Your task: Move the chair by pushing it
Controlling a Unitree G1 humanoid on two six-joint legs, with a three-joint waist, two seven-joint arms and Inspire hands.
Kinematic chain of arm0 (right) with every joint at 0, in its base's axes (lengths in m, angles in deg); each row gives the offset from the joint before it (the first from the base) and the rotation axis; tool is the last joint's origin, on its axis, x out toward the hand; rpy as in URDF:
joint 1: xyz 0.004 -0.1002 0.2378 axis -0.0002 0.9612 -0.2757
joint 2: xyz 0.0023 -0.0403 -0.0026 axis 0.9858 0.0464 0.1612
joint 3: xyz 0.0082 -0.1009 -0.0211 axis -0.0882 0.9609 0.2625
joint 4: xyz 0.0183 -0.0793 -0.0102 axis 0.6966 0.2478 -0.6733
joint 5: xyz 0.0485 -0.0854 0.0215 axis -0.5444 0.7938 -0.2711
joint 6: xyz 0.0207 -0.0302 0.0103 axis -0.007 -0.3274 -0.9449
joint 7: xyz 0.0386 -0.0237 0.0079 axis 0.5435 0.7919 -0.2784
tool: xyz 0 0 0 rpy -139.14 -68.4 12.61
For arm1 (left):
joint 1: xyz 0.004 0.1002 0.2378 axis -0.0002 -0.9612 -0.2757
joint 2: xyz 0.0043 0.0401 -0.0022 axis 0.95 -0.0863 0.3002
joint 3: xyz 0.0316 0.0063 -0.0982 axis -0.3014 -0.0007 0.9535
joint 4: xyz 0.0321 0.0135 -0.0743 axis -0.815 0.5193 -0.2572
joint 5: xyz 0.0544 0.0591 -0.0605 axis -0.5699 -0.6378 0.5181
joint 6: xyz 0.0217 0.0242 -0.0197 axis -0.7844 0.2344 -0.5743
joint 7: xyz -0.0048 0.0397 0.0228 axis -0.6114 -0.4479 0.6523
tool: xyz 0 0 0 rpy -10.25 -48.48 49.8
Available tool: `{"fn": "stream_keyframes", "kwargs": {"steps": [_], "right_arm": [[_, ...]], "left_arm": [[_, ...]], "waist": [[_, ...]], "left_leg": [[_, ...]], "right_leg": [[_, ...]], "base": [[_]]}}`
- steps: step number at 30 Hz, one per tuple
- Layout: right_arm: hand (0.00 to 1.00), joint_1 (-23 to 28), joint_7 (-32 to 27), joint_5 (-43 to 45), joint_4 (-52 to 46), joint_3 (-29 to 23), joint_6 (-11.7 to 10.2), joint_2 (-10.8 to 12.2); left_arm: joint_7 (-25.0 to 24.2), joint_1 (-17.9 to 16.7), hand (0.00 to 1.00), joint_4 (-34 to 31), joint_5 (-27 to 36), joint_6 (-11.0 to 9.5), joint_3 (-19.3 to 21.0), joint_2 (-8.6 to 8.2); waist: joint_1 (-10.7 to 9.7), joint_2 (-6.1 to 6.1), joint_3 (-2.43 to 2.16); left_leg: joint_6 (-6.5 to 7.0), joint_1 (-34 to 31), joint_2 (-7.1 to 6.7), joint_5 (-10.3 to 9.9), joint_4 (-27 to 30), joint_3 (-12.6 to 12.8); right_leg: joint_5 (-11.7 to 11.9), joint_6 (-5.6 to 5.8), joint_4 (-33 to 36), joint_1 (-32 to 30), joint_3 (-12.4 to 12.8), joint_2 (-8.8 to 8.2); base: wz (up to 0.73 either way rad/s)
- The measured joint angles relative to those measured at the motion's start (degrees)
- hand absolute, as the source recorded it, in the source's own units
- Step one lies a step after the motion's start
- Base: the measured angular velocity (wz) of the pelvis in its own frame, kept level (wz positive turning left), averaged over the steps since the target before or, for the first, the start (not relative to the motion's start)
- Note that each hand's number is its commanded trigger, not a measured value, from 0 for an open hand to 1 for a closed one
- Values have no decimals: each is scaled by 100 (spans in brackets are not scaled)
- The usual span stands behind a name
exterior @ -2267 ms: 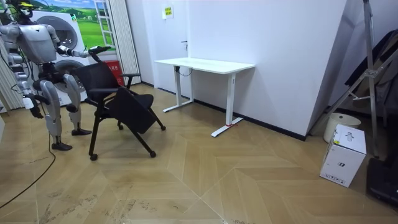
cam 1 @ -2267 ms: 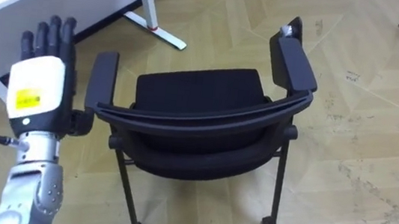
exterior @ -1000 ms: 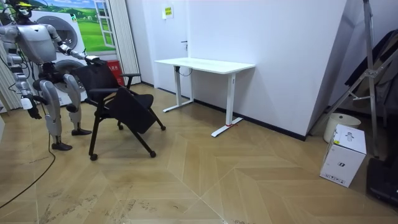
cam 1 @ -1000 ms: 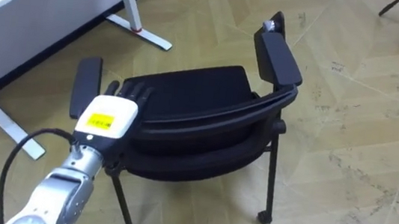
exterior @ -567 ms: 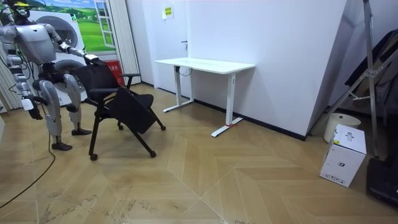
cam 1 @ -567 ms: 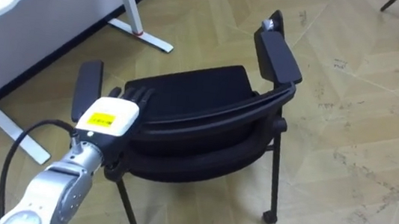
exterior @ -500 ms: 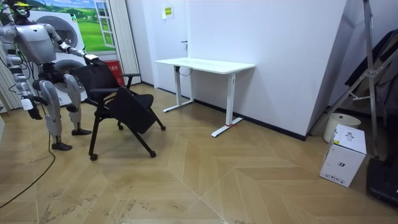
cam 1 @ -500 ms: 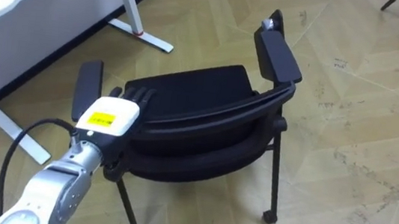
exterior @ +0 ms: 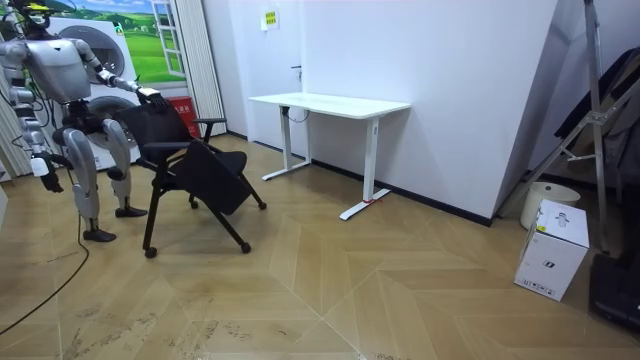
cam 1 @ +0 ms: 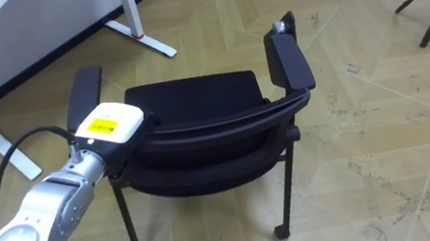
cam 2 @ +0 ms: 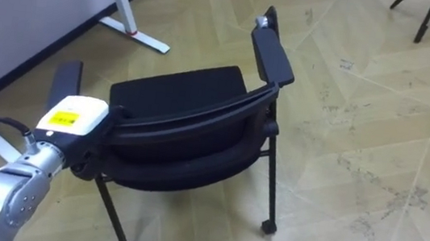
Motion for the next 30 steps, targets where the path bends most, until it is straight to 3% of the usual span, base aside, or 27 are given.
{"fn": "stream_keyframes", "kwargs": {"steps": [4, 6, 7, 9, 13, 22, 26, 30], "right_arm": [[0, -27, -207, -12, -64, -5, -9, 0], [0, 59, -346, 13, -265, -108, -3, -8], [0, 75, -360, 20, -335, -136, -5, -8], [0, 51, -471, 109, -618, -212, -21, -9], [0, -24, -797, 450, -883, -241, -97, -19], [0, 27, -1487, 2565, -2800, -242, -55, -24], [0, 29, -1722, 3373, -3862, -99, -46, -43], [0, 41, -1966, 3875, -4809, 49, -61, -117]], "left_arm": [[74, 110, 100, 76, -8, 56, 75, 14], [204, 27, 100, 73, -12, 4, 66, 30], [228, 28, 100, 73, -17, 3, 66, 33], [296, 28, 100, 71, -94, -9, 75, 35], [392, 18, 100, 99, -120, -61, 77, 37], [565, 10, 100, 166, -111, -24, 83, 57], [624, 11, 100, 174, -58, -18, 29, 131], [601, 13, 100, 174, -34, -46, -2, 209]], "waist": [[-142, -31, 21], [-143, -44, 29], [-142, -17, 11], [-116, -63, 38], [-103, -133, 19], [-48, -130, -13], [-33, -200, -47], [21, -234, -43]], "left_leg": [[0, 2, 0, 0, 0, 1], [0, -2, 0, 0, -2, 3], [0, -4, 0, 0, -2, 14], [0, 14, 7, 0, -3, 160], [0, 31, 7, -1, -3, 160], [1, -61, 10, 0, -1, 297], [1, -28, 10, 0, -2, 295], [1, 18, 10, -1, -2, 296]], "right_leg": [[1, 0, 11, 0, 16, 0], [1, -1, 34, 3, 33, 0], [1, -1, 34, 3, 32, 0], [2, -1, 37, -8, 68, 1], [3, -1, 78, -15, 94, 3], [2, 0, 199, -221, 168, 9], [3, 1, 244, -231, 184, 10], [4, 2, 242, -201, 183, 10]], "base": [[-3], [-6], [0], [-9], [-3], [-6], [-5], [-6]]}}
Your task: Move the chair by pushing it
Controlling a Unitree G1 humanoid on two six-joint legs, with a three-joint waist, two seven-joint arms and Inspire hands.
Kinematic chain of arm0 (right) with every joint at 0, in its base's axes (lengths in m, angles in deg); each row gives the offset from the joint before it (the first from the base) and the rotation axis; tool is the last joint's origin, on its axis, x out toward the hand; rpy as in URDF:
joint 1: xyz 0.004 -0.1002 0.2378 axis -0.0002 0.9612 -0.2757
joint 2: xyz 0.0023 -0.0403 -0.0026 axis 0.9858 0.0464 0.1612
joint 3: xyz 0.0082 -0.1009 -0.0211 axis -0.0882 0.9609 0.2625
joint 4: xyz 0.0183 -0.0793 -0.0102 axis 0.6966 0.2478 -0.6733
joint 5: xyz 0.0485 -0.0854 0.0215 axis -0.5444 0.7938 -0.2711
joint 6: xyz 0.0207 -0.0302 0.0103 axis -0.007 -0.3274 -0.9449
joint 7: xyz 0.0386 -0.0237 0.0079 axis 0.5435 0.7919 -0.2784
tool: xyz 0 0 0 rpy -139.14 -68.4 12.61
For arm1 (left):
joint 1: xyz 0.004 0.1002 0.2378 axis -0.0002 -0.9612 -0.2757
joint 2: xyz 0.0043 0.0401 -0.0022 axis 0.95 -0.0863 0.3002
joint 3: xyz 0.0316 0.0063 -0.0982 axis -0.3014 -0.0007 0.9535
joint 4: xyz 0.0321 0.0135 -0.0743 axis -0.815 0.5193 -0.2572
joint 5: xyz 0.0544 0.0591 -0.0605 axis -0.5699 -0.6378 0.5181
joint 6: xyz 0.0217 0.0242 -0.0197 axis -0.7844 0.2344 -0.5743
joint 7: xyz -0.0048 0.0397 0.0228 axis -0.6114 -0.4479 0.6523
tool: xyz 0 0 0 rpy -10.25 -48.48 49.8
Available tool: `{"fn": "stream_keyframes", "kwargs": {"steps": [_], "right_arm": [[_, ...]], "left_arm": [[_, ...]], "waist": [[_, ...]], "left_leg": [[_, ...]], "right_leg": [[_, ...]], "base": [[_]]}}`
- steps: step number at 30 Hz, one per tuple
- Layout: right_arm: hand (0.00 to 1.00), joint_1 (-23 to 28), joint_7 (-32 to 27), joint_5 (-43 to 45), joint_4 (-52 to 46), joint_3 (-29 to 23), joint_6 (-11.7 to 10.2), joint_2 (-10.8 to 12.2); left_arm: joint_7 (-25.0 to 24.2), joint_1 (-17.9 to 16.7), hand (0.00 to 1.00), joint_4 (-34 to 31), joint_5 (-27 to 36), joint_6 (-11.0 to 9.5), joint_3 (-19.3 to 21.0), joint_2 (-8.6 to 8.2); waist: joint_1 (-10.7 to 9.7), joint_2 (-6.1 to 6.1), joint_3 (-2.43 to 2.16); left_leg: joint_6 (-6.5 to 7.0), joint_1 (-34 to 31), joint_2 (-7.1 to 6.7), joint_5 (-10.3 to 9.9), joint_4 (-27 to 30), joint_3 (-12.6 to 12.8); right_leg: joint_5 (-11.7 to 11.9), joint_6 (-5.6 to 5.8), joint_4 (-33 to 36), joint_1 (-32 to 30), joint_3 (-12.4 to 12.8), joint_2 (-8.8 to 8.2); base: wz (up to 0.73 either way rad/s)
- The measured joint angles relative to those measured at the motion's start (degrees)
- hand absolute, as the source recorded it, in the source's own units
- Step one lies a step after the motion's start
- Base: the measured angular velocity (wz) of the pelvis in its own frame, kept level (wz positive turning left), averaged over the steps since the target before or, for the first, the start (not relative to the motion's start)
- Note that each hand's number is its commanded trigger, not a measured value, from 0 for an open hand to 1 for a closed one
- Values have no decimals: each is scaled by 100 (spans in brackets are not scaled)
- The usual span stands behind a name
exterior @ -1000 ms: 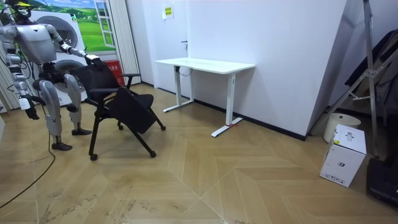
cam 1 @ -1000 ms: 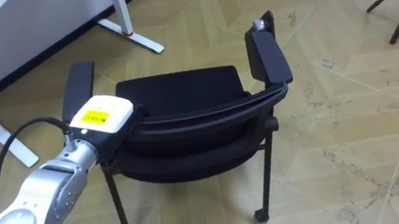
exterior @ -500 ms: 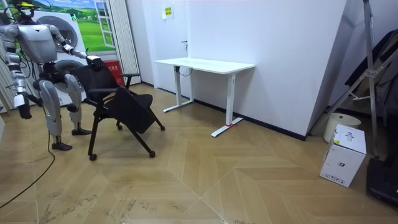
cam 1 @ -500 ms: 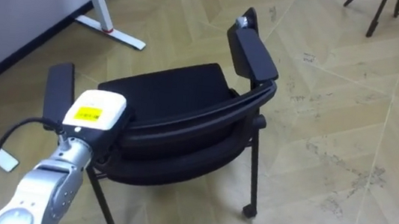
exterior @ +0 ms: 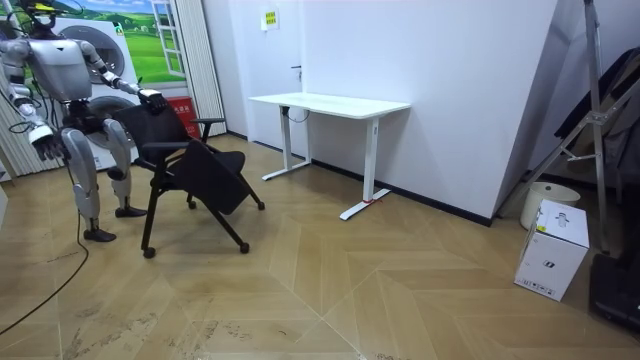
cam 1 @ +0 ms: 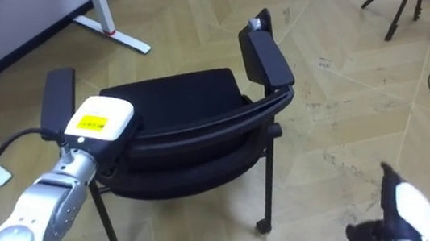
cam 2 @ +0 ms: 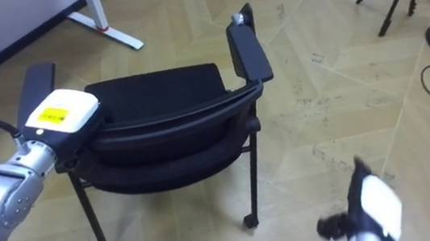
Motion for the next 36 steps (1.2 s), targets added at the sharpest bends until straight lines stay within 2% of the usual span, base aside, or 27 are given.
{"fn": "stream_keyframes", "kwargs": {"steps": [5, 11, 20, 24, 31, 36], "right_arm": [[0, -2, -26, 186, -764, 232, 23, -218], [0, -83, -7, 199, -1347, 469, 23, -408], [0, -217, 219, 292, -1976, 781, -32, -756], [0, -243, 414, 412, -2291, 892, -155, -972], [0, -311, 581, 685, -2474, 1058, -259, -1186], [0, -347, 756, 730, -2663, 1118, -409, -1244]], "left_arm": [[-99, 37, 100, -7, 16, -61, 0, 16], [-108, 156, 100, -12, 14, -193, -3, 81], [-97, 162, 100, -9, 27, -364, -4, 145], [-107, 161, 100, -34, 105, -469, -38, 303], [-103, 178, 100, -35, 129, -618, -37, 319], [-96, 221, 100, -37, 142, -782, -36, 356]], "waist": [[39, -18, 11], [183, -118, 40], [349, -124, 42], [380, -131, 41], [507, -150, 37], [597, -270, 39]], "left_leg": [[1, 2, 3, -1, 0, 6], [1, -35, 5, -1, -1, 13], [1, -7, 8, -1, 0, 19], [0, -6, 40, -1, -1, 18], [0, 2, 85, -1, -2, -21], [0, 11, 86, -1, -3, -36]], "right_leg": [[0, 0, 27, -3, -6, -1], [0, 0, 58, -83, 9, 5], [0, 0, 61, -98, 108, 21], [1, -1, 60, -96, 110, 48], [1, -2, 60, -79, 95, 91], [1, -3, 61, -61, 94, 92]], "base": [[0], [-2], [-6], [0], [0], [0]]}}
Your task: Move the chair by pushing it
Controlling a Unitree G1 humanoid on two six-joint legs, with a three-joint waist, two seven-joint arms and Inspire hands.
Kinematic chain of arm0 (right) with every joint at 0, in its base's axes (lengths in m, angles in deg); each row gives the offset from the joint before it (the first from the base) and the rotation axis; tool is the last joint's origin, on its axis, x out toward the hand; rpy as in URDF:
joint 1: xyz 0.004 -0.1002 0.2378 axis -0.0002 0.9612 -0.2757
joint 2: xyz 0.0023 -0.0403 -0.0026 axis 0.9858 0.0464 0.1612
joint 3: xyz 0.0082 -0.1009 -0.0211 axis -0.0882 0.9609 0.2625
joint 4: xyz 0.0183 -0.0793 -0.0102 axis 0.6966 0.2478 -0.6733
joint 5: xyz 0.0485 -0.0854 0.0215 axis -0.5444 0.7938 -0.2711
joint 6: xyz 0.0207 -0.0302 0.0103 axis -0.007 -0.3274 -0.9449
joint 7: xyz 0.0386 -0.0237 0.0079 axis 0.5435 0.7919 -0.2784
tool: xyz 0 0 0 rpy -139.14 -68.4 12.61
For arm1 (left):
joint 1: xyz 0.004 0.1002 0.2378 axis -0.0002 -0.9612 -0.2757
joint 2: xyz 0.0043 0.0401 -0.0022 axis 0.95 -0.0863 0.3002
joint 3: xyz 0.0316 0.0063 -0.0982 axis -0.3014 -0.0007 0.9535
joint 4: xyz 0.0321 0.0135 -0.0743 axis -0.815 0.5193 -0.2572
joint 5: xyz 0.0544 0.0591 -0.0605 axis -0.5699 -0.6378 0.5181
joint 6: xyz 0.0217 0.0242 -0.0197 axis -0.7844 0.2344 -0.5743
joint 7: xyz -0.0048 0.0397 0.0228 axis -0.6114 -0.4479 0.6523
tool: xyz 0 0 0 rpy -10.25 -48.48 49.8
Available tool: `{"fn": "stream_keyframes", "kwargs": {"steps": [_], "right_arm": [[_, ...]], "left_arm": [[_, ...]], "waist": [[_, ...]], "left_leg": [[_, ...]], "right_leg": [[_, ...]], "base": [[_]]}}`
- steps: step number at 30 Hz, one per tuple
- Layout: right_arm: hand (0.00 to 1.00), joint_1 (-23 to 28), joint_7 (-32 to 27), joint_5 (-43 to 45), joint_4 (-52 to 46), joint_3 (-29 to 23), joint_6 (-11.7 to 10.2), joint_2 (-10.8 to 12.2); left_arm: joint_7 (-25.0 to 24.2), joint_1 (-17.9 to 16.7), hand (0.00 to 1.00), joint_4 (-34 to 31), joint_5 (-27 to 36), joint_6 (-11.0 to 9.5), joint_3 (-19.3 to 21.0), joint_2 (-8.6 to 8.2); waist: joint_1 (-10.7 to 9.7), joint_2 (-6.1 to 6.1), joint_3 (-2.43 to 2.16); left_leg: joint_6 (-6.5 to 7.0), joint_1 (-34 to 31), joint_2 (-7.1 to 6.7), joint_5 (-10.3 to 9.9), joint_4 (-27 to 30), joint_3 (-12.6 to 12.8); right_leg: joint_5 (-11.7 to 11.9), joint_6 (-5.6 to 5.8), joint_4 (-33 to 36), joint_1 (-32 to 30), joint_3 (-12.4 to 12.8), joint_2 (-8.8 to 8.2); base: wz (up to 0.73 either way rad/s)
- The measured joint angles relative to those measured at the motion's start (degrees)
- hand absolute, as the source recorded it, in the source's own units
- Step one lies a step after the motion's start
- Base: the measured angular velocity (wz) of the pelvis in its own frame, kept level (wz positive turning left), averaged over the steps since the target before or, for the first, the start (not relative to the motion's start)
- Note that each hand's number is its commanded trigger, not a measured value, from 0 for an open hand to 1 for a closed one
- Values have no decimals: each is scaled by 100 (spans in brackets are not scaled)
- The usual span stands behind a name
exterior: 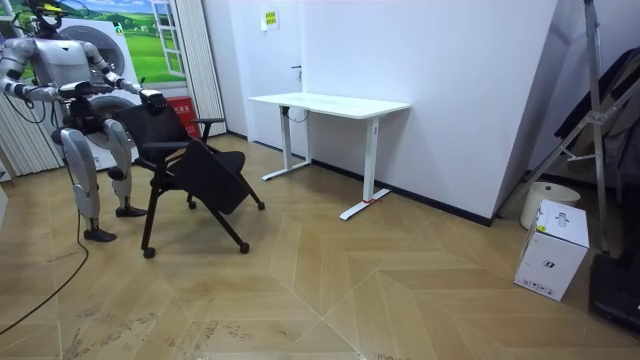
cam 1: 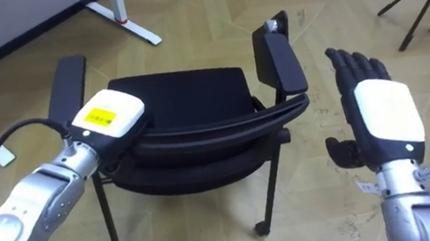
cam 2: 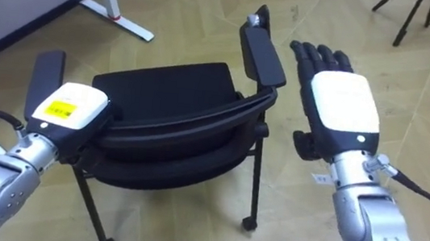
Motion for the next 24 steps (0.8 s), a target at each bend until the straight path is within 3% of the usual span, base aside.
{"fn": "stream_keyframes", "kwargs": {"steps": [5, 10, 15, 24], "right_arm": [[0, -46, 106, 139, -84, 0, -106, -4], [0, -52, 116, 230, -160, 46, -104, -37], [0, -178, 424, 333, -261, 490, -83, -257], [0, -502, 798, 424, -284, 900, -79, -255]], "left_arm": [[0, 87, 100, 0, 37, -168, -16, 123], [6, 100, 100, 0, 99, -192, -35, 135], [40, 103, 100, 0, 100, -203, -48, 135], [241, 299, 100, 134, 100, -307, -312, 182]], "waist": [[45, -127, 24], [81, -128, 23], [97, -125, 22], [144, -138, 21]], "left_leg": [[0, -9, 5, 0, -1, -34], [0, -11, 10, 0, -2, -39], [0, -2, 10, 0, -31, -106], [-1, -24, 3, 0, -95, -298]], "right_leg": [[0, -1, -10, 13, -87, -4], [1, -1, -12, 13, -115, -2], [1, -1, -15, 14, -136, 2], [1, -1, -13, 29, -268, -6]], "base": [[5], [2], [0], [9]]}}
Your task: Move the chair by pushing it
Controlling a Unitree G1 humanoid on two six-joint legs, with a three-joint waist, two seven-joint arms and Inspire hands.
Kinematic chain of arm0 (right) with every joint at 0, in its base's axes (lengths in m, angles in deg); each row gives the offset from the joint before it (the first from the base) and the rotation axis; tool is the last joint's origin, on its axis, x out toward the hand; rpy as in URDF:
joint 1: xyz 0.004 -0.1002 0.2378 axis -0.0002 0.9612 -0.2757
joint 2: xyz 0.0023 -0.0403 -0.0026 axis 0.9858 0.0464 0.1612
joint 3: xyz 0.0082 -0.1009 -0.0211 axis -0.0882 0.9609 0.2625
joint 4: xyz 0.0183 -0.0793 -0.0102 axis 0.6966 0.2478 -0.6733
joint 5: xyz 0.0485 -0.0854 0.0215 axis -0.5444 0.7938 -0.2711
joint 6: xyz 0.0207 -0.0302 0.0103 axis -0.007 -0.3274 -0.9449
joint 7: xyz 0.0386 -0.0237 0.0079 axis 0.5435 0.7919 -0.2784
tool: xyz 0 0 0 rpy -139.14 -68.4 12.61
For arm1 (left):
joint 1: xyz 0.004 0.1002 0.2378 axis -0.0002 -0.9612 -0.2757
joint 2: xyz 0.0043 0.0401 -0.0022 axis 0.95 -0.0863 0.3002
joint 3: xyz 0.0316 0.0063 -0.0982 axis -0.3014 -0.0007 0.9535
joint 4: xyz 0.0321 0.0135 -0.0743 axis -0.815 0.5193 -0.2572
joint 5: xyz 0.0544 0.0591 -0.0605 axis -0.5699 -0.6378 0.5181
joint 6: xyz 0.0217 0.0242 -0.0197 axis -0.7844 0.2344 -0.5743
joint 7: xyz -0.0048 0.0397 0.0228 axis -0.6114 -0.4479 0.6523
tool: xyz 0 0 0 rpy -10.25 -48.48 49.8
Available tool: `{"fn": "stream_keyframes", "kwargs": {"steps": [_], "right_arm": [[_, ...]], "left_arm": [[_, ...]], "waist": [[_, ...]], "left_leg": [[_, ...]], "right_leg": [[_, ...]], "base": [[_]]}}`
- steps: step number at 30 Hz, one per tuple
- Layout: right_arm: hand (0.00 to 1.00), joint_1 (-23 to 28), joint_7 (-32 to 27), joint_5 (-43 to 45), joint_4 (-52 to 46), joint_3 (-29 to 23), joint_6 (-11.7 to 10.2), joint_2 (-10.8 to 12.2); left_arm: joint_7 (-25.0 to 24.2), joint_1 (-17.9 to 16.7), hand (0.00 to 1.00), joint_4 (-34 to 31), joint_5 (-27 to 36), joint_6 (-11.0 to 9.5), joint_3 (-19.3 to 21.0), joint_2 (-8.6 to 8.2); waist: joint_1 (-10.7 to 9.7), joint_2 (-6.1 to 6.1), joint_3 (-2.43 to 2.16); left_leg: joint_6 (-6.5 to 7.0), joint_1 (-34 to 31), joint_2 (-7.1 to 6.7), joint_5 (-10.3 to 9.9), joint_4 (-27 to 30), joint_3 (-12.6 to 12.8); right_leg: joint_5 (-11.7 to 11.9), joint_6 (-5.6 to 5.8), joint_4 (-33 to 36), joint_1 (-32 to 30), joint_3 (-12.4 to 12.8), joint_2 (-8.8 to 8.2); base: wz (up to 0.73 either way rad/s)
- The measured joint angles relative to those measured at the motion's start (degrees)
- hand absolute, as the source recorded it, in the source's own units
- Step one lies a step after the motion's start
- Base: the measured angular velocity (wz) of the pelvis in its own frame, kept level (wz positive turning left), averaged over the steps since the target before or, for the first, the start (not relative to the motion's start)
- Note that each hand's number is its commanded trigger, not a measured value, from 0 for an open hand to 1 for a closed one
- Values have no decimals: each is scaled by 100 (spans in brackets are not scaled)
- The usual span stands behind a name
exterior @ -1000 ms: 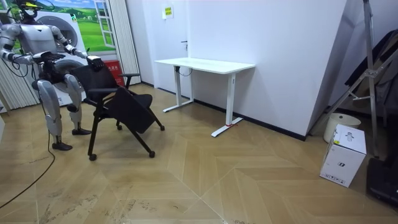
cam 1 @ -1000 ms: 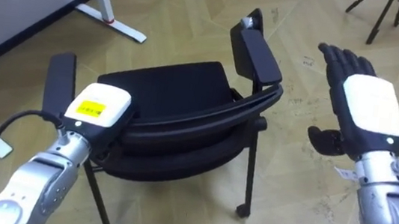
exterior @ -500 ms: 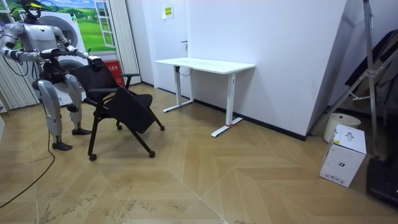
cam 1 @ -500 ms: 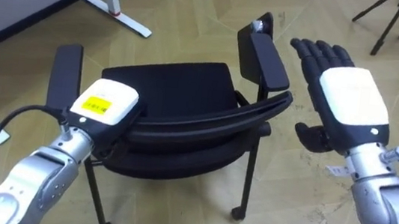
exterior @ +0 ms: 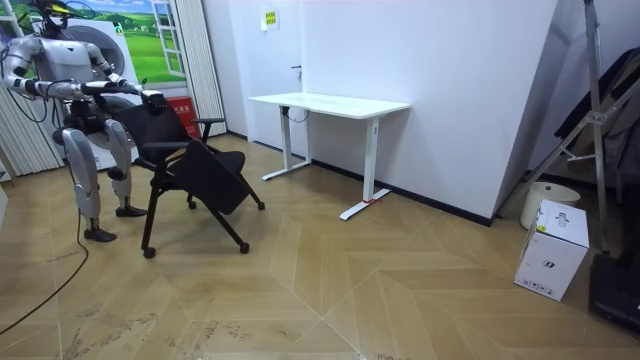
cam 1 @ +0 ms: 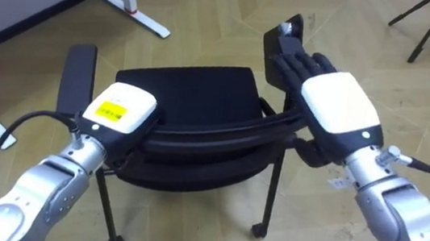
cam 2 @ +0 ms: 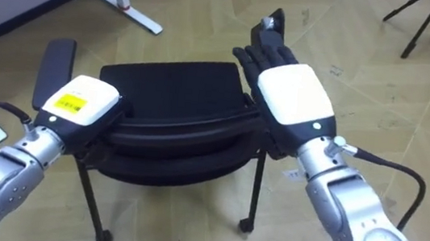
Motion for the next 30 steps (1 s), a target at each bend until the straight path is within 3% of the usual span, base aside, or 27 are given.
{"fn": "stream_keyframes", "kwargs": {"steps": [7, 10, 16, 25, 26, 27, 28, 29, 30], "right_arm": [[0, -8, 6, 86, 1, 37, -29, 0], [0, -8, 6, 81, 1, 220, -25, 0], [0, -7, 62, 99, 1, 359, -9, -5], [0, -37, 83, 86, 225, 683, -155, 1], [0, -86, 87, 69, 357, 696, -234, 23], [0, -169, 91, 73, 453, 741, -279, 88], [0, -201, 86, 73, 449, 778, -284, 78], [0, -223, 65, 69, 519, 858, -274, -49], [0, -212, 70, 70, 701, 888, -232, -63]], "left_arm": [[44, 63, 100, 28, 1, -46, -108, 28], [114, 63, 100, 71, -5, -47, -148, 25], [158, 82, 100, 77, -4, -117, -197, 23], [309, 80, 100, 91, -2, -223, -393, 3], [345, 94, 100, 115, -2, -234, -417, -14], [410, 57, 100, 42, 5, -275, -344, 107], [438, 34, 100, -28, 11, -286, -293, 198], [475, 52, 100, 51, 7, -296, -249, 181], [476, 147, 100, 193, 23, -291, -314, 146]], "waist": [[80, 3, 1], [214, 10, 6], [240, 27, 17], [359, 111, 50], [351, 244, 138], [417, 247, 120], [453, 170, 83], [358, 218, 69], [290, 235, 50]], "left_leg": [[0, 30, 1, 1, 0, -93], [0, 105, 3, 1, -1, -135], [0, 116, 5, 1, -4, -138], [6, 242, 20, 6, -5, -358], [30, 340, 182, 26, -63, -704], [25, 265, 298, 19, -41, -923], [7, 177, 284, 0, 2, -907], [-87, 59, 288, -154, 121, -935], [-75, 30, 265, -155, 118, -826]], "right_leg": [[0, 0, 0, 43, -7, 3], [0, 0, 1, 82, -27, 11], [0, 0, -47, 144, -122, 3], [-1, -3, 254, 155, -173, 16], [-169, -116, 806, -226, -287, 140], [-101, -431, 398, -583, -62, 454], [202, -517, 2, -718, -27, 508], [743, -535, -69, -806, -303, 514], [707, -532, -54, -770, -387, 492]], "base": [[1], [-14], [6], [3], [-27], [-38], [0], [45], [56]]}}
